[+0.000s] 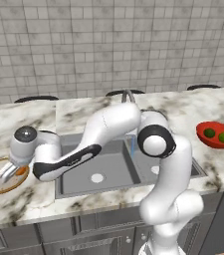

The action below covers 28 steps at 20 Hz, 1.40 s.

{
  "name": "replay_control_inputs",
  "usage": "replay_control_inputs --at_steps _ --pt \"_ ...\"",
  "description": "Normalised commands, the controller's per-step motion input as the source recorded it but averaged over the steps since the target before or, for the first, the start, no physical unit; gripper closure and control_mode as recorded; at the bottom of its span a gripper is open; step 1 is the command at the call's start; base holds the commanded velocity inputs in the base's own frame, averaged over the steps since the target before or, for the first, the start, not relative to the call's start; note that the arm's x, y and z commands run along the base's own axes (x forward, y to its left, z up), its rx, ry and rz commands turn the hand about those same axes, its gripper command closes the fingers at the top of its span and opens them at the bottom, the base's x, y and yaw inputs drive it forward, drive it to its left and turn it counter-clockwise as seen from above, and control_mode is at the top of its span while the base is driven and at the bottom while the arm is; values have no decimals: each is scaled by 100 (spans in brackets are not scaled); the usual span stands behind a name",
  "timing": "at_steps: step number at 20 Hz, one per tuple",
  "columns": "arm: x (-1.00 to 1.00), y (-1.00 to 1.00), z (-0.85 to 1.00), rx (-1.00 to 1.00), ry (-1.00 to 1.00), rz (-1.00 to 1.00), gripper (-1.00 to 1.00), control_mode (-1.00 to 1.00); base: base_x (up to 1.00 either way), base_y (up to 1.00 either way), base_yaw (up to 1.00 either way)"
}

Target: Pick the limes from the sink and place them in one bowl. Place the tangerine in the other bowl. Then turn off the sink faucet.

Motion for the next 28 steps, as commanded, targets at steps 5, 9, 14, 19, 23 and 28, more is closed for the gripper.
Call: replay_control_inputs --at_steps 5,9,14,19,23,28 --pt "12 58 0 0 -4 -11 100 -100 0 0 0" --pt "31 13 0 0 0 -13 100 -100 0 0 0" --pt "57 0 -7 0 0 -11 100 -100 0 0 0" --pt "50 0 -24 -1 14 -7 -100 -100 0 0 0" --pt "16 16 -26 -4 15 -7 -100 -100 0 0 0" --pt "10 16 -2 -2 9 -8 -100 -100 0 0 0"
